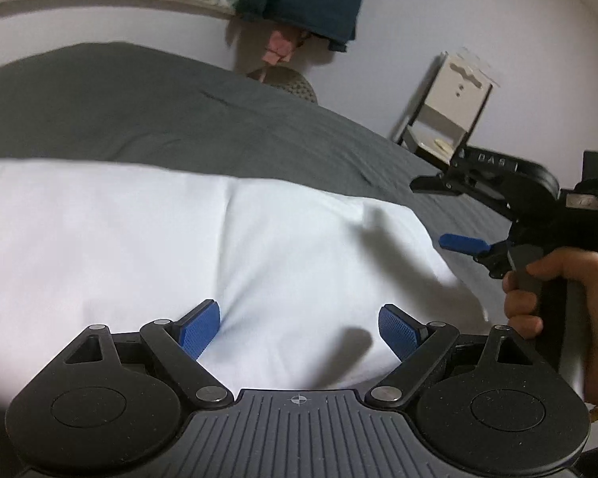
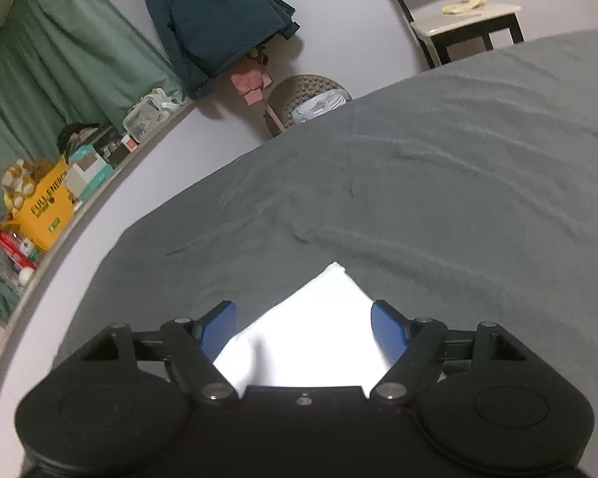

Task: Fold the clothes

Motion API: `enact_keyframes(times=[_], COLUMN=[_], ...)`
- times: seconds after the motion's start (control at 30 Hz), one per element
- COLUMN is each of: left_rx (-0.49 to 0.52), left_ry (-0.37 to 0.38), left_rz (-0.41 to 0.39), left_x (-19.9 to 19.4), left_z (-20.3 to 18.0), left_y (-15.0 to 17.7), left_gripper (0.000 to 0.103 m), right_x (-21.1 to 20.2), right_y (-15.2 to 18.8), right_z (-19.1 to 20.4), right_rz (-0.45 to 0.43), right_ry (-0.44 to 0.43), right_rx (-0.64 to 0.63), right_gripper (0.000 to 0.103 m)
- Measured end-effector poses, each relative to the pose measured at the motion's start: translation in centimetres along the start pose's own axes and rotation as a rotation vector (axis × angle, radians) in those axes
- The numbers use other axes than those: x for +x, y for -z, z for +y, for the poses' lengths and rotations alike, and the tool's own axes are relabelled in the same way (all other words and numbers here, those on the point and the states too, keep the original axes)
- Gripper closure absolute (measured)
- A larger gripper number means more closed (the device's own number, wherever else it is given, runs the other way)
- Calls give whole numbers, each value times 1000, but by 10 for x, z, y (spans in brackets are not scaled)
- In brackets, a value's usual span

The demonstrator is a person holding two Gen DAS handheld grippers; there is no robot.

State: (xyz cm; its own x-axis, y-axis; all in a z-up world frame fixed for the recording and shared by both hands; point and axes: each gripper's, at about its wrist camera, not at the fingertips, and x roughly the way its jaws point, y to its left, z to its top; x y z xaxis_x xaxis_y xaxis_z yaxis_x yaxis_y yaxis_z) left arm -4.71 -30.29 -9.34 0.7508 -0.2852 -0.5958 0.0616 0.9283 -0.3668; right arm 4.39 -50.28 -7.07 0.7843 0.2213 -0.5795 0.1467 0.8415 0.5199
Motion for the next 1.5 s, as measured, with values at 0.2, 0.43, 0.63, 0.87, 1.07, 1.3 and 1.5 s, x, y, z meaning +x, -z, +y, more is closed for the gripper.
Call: enact_keyframes(times=[0.2,0.43,0.63,0.87,1.07,1.3,1.5], left_rx=[-29,-135,-182,-230,-211,-183,-140], left_ry=[20,20,40,90,74,56,53], left_rz=[-7,-26,-48,-51,-60,-51,-37], left_x=[-10,-7,-2,9,16,21,18], left_z=[-2,3,8,17,11,7,8], left_y=[16,18,27,28,28,25,21], left_gripper=[15,15,15,15,15,14,14], right_x=[-16,-52,-52,-42,-37,-26,-23], right_y=[-11,6,20,26,28,31,32], right_z=[0,-39,-77,-85,-85,-84,-71], right_rz=[31,6,62,166,164,235,218], right_ry=[35,58,62,-66,-92,-143,-75], right_rx=[-105,95,352,413,389,382,277], right_gripper=[25,25,25,25,26,51,84])
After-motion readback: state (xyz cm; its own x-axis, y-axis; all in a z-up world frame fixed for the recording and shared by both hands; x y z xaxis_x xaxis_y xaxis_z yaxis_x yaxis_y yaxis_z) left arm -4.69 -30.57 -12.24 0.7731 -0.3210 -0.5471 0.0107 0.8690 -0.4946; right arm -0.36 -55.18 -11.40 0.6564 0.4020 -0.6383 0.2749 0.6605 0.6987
